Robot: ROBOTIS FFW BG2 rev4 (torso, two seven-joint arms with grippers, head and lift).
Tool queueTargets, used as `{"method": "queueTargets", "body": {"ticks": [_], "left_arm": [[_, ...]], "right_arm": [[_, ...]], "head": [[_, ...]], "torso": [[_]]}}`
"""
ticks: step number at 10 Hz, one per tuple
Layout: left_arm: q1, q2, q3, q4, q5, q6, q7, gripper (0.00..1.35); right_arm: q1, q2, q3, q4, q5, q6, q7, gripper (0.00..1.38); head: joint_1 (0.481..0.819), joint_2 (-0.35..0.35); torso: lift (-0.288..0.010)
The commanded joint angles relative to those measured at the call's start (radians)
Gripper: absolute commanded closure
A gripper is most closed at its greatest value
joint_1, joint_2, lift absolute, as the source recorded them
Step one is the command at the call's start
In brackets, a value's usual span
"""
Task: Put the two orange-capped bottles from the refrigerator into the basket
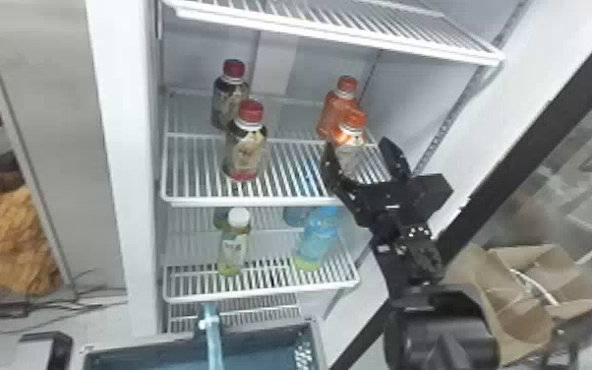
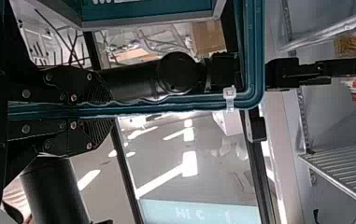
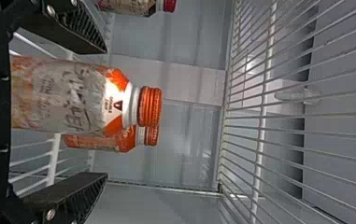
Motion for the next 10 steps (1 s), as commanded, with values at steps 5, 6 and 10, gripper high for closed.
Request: {"method": "queueTargets", "body": {"ticks": [5, 6, 10], "left_arm": [[0.007, 0.0, 0.004, -0.001, 0.001, 0.0, 0.0, 1.2], [0.007, 0.0, 0.004, -0.001, 0.001, 0.0, 0.0, 1.2], [0.007, -0.003, 0.004, -0.001, -0.001, 0.0, 0.0, 1.2]], "right_arm": [[-0.024, -0.004, 0.002, 0.029, -0.026, 0.001, 0.0, 0.75], [-0.014, -0.004, 0.004, 0.011, -0.034, 0.001, 0.002, 0.75], [0.163, -0.015, 0.056, -0.327, -0.159, 0.05, 0.037, 0.75]], "head": [[0.695, -0.35], [0.695, -0.35], [0.695, -0.35]], "torso": [[-0.04], [-0.04], [-0.04]]}}
